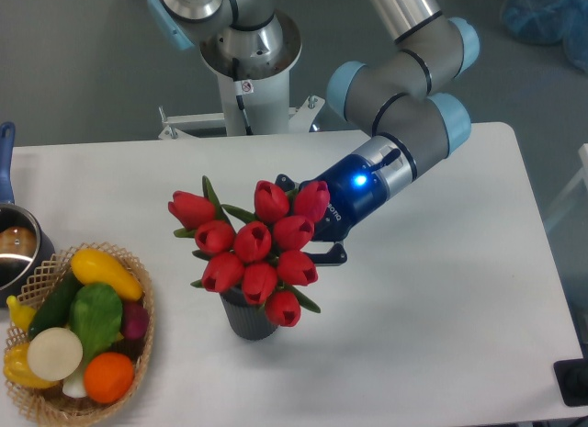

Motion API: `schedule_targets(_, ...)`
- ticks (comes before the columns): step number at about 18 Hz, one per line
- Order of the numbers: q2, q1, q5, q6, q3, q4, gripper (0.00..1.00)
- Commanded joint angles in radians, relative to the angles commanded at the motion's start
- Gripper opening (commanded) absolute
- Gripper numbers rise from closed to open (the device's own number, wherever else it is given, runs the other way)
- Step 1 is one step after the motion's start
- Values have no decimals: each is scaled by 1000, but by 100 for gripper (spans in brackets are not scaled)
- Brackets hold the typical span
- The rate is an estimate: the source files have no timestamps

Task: Insert the flowers into the vase
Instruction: 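Lower the tulip stems down into the vase opening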

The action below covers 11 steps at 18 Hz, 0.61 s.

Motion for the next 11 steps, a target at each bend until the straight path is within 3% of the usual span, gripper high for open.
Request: schedule_targets(11,5,-3,6,18,-52,-2,10)
